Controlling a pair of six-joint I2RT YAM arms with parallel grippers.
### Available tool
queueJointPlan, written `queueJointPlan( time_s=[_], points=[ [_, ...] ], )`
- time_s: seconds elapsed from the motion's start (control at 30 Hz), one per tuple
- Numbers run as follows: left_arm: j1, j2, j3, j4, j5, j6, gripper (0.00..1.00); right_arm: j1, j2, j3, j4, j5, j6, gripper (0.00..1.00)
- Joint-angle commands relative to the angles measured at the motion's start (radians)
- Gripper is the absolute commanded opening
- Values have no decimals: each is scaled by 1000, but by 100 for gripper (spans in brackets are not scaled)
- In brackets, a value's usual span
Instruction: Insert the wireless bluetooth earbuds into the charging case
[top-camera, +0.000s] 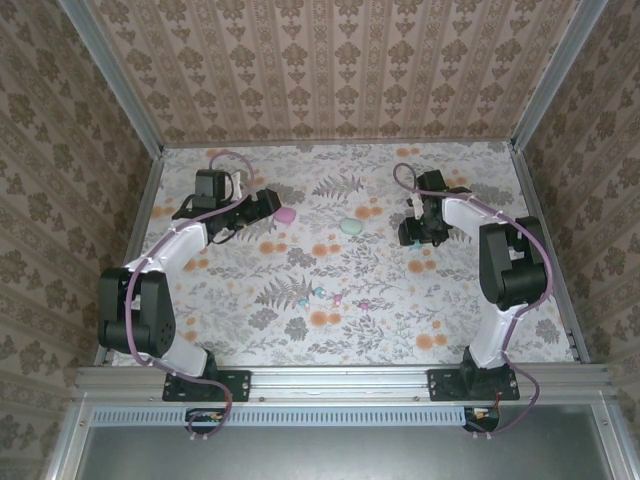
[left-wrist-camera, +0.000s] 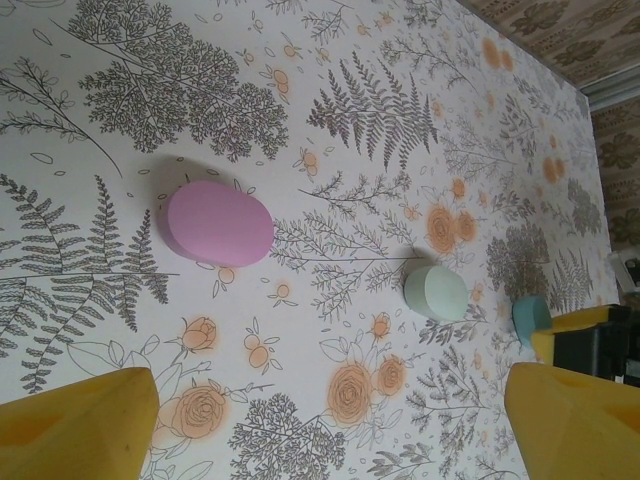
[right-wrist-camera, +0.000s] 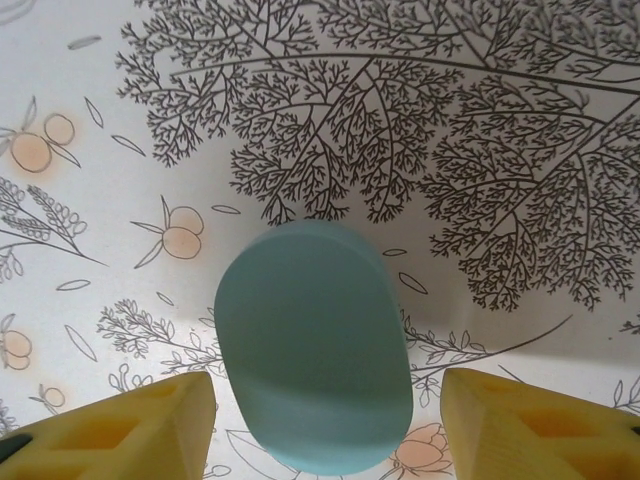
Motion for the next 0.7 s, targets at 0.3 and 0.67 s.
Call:
queueJointPlan(
  time_s=[0.3, 0.67],
  points=[
    [-1, -21, 8, 7, 22, 2, 90, 14, 89, 107, -90, 39, -83, 50],
    [-2, -15, 27, 11, 47, 0, 90, 30, 62, 71, -71, 41, -87, 43]
  ],
)
